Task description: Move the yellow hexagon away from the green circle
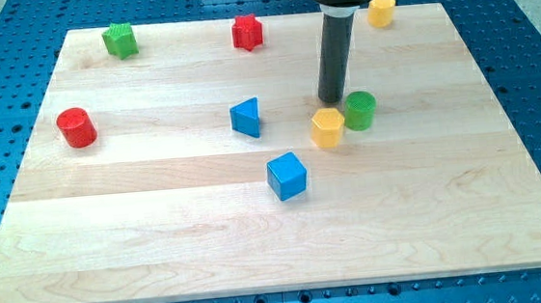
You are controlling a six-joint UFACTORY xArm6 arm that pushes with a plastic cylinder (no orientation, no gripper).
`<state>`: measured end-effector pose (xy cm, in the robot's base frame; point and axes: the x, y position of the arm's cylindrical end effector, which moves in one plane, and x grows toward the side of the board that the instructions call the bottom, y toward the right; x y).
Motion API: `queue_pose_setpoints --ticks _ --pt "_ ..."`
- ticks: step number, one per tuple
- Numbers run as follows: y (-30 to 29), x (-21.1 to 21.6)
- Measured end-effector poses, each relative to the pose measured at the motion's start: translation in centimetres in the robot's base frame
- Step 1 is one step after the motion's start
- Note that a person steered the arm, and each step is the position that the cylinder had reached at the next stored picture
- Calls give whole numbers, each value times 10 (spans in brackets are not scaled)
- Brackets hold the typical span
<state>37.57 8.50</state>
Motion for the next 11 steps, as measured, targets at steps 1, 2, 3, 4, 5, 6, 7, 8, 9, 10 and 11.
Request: queue_pose_setpoints --ticks 1,2,3,4,5,6,7,8,9,10,11 --pt "-22 0" --pt "-34 24" --pt "-1 32" --pt "3 32" --pt "-30 50" --pt "-29 70" --pt "-75 67" --pt "-61 102" --pt "-3 112" --pt "79 105" --pt "128 90"
